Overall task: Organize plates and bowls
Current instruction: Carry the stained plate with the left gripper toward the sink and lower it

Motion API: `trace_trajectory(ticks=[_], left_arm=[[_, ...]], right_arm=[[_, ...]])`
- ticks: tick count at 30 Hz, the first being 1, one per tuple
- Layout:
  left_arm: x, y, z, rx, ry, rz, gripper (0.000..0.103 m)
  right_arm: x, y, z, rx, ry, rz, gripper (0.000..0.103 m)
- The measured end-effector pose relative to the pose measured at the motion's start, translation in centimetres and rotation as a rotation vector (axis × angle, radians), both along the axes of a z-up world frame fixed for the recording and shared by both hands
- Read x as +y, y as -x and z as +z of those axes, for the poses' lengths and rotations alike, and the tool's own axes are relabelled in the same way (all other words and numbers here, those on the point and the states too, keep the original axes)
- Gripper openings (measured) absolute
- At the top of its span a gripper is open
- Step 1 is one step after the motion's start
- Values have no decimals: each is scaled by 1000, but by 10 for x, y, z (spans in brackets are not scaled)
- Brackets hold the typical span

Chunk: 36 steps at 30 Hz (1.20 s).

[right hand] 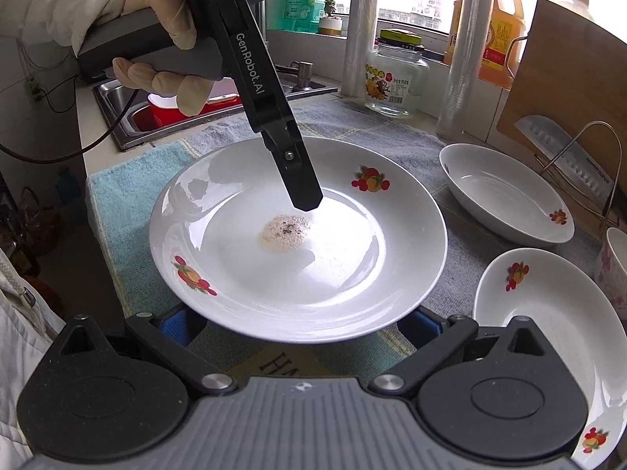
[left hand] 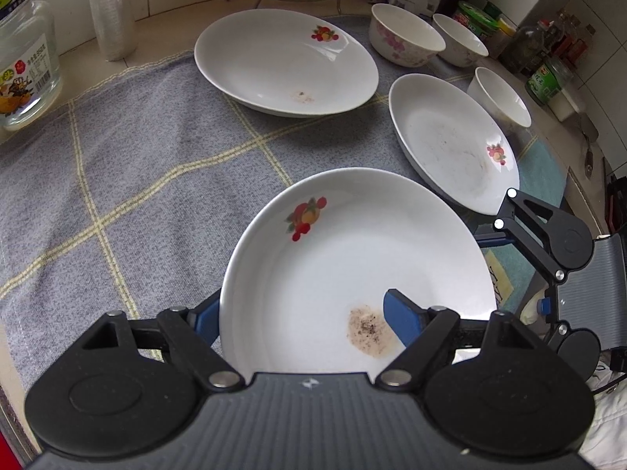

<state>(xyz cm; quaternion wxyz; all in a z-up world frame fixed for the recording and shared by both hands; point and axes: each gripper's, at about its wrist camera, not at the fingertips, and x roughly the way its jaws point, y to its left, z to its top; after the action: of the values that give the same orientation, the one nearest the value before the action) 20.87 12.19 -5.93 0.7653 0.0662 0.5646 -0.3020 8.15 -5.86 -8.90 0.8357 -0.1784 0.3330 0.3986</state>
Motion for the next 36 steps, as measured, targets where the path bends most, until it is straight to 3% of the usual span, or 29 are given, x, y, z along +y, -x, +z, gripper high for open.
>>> trace_trajectory(ticks=[20,36], left_arm=[[81,-18,4,-50,17,137,82],[133,-49,-4,-78,21,174,82]], right_arm=[[70,-46,2,-22,0,114,103],[125,-85,-5,-30,17,140,103]])
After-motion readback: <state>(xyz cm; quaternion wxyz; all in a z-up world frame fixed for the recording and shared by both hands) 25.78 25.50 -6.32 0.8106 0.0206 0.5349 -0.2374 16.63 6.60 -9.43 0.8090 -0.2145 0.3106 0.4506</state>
